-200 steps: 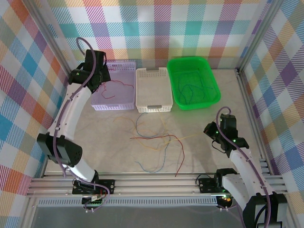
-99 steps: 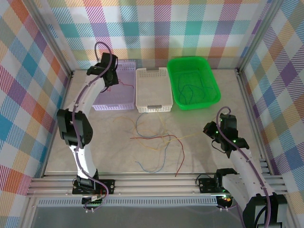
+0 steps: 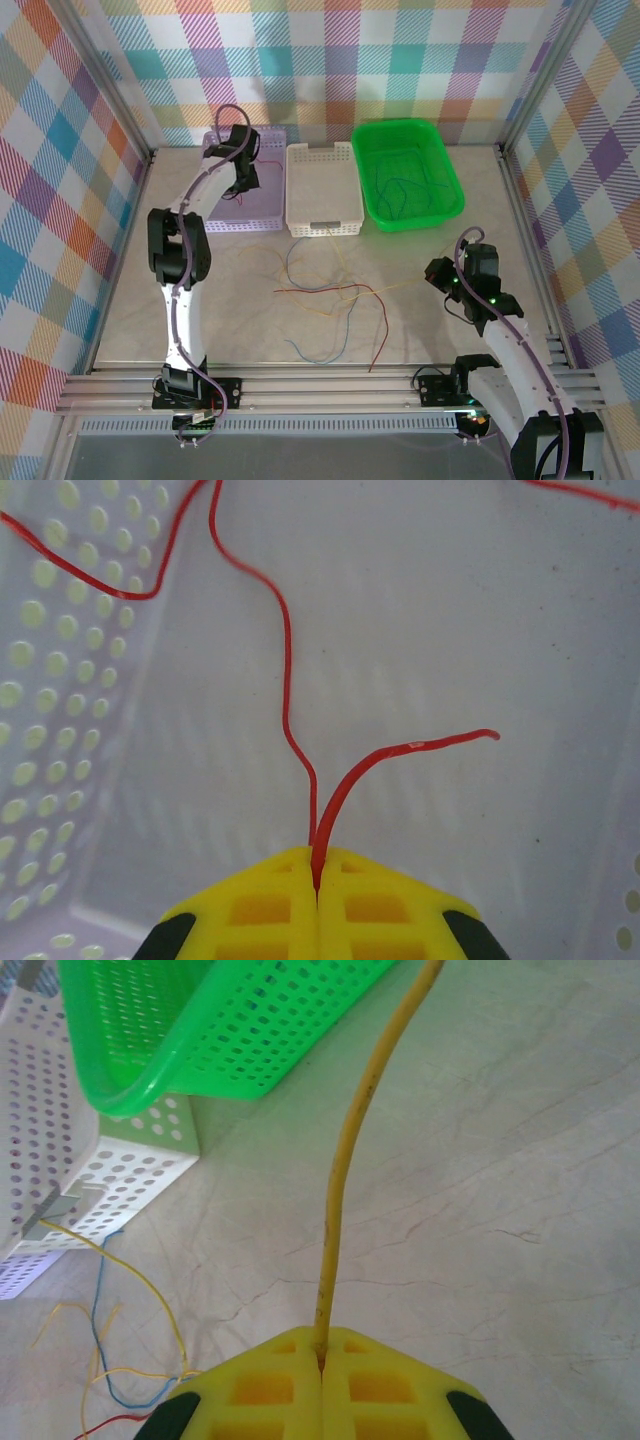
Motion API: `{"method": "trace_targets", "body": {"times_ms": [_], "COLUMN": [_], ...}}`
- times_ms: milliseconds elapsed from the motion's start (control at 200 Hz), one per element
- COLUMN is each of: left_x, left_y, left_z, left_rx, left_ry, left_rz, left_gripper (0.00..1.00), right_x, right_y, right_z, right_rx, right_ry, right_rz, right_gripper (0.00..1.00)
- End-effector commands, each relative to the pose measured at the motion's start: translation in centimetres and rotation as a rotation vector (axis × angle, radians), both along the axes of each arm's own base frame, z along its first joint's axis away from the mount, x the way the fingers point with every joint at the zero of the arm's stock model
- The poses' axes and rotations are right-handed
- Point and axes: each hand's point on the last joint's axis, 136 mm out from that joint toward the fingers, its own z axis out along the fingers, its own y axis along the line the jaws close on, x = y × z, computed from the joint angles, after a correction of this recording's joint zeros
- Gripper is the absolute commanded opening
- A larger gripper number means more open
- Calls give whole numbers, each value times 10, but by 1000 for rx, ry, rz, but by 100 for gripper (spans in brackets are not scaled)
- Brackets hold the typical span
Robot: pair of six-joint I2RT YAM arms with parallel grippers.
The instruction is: Untangle the cables
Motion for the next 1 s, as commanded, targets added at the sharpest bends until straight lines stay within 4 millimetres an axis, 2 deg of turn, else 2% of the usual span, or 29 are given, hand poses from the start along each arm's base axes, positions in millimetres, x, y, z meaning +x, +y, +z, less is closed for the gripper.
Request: {"method": "trace_targets", "body": {"times_ms": [0,420,610,810,1000], "left_x": [5,6,8,9,8], "left_y": [3,1,-1,-3,-4], "left_z": [-6,-35,-37,-23,-4], "left_rx": [-28,-30,-42,-54,-61], "left_ry": [13,69,74,58,33], "left_rz": [26,39,37,30,24], "left_gripper": [0,0,0,29,48], "right_x": [3,6,6,6,6], "right_y": [8,21,22,23,22], "right_z": [6,6,6,5,5], "right_rx": [34,85,88,94,93], "right_ry": [-49,-63,-64,-60,-63], "right_rz": [43,102,103,106,104], "right_gripper": [0,0,0,0,0]}}
